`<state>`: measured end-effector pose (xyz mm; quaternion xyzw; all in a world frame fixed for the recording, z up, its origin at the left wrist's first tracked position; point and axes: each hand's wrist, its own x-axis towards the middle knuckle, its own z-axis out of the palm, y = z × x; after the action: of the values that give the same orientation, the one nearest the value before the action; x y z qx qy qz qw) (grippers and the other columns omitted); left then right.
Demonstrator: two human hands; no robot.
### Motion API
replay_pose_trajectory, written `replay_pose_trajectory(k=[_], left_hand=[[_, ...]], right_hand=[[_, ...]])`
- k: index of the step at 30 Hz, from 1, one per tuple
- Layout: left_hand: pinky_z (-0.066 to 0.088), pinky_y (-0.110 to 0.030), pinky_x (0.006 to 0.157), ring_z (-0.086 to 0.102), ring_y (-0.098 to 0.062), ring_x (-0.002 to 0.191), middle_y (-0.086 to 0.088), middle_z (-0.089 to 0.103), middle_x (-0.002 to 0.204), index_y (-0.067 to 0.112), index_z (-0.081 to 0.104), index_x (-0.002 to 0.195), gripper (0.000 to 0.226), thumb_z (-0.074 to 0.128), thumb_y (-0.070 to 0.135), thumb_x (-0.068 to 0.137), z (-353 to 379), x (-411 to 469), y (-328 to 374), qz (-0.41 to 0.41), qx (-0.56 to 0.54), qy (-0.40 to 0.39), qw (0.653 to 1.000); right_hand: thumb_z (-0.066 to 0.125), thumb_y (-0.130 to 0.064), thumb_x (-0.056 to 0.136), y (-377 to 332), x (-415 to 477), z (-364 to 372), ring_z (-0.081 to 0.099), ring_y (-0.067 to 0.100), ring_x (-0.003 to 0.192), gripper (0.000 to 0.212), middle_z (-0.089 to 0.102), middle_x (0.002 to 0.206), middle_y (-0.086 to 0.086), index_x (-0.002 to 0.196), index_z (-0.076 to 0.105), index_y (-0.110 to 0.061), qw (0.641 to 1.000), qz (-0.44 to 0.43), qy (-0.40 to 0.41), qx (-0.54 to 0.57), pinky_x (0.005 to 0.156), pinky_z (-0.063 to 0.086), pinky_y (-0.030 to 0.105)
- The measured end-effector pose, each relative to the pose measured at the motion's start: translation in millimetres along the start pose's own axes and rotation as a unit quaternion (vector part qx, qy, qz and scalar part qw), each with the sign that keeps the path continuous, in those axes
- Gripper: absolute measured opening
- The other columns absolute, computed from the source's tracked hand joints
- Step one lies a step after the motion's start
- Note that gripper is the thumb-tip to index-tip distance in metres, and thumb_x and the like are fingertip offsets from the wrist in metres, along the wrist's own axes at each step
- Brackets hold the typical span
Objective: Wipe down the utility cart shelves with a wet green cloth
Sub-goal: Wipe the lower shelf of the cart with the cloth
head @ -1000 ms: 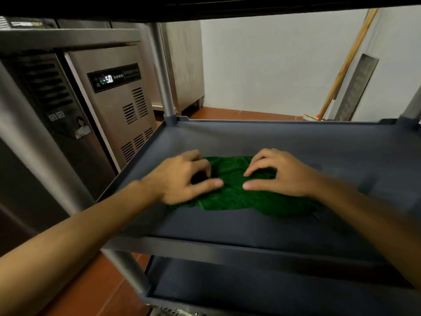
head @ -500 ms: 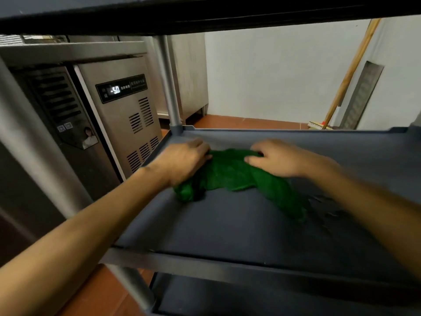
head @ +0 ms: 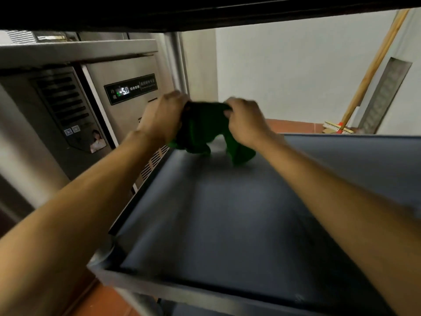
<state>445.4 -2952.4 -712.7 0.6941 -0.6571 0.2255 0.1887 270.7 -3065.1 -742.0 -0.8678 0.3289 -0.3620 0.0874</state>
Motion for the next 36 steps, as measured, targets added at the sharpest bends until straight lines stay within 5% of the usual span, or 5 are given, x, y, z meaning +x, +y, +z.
replay_pose_trajectory(k=[4,9,20,31,36], left_hand=[[0.054,-0.041,0.089,0.061,-0.026,0.111,-0.006,0.059,0.126,0.025,0.057,0.133,0.044,0.061,0.010,0.092,34.6,-34.0,1.9,0.028,0.021,-0.124,0.992],[0.044,-0.043,0.102,0.051,-0.028,0.124,-0.009,0.051,0.140,0.029,0.044,0.146,0.050,0.051,0.018,0.098,58.4,-52.1,13.7,-0.064,-0.009,-0.276,0.959],[0.050,-0.040,0.078,0.057,-0.021,0.082,-0.005,0.061,0.091,0.018,0.059,0.103,0.019,0.042,0.027,0.101,35.5,-83.0,27.8,-0.061,-0.055,-0.267,0.960],[0.053,-0.045,0.080,0.063,-0.032,0.087,-0.011,0.068,0.099,0.024,0.052,0.102,0.048,0.023,0.057,0.083,-5.4,-148.5,59.2,-0.097,-0.027,-0.272,0.957],[0.052,-0.045,0.080,0.062,-0.036,0.091,-0.015,0.067,0.103,0.022,0.052,0.108,0.033,0.032,0.047,0.098,-16.4,-165.9,79.0,-0.109,-0.014,-0.278,0.954]], right_hand=[[0.050,-0.008,0.093,8.6,-33.7,46.1,0.062,0.028,0.091,0.018,0.062,0.098,0.008,0.106,0.061,-0.015,0.990,0.028,-0.141,-0.003,0.076,0.053,0.039],[0.043,-0.020,0.095,0.1,-53.9,61.8,0.036,0.038,0.135,0.061,0.041,0.151,0.008,0.153,0.026,-0.032,0.952,0.042,-0.296,-0.060,0.103,0.042,0.050],[0.040,-0.012,0.094,-21.2,-81.6,34.7,0.059,0.029,0.101,0.060,0.055,0.133,0.010,0.149,0.035,-0.038,0.940,0.037,-0.339,-0.014,0.089,0.054,0.047],[0.035,-0.003,0.096,-44.4,-143.8,0.4,0.039,0.035,0.129,0.063,0.043,0.145,0.006,0.149,0.036,-0.038,0.935,-0.047,-0.352,-0.010,0.106,0.035,0.053],[0.033,-0.004,0.096,-51.7,-165.7,-14.9,0.037,0.034,0.128,0.063,0.042,0.145,0.004,0.148,0.036,-0.038,0.931,-0.060,-0.359,-0.015,0.106,0.034,0.050]])
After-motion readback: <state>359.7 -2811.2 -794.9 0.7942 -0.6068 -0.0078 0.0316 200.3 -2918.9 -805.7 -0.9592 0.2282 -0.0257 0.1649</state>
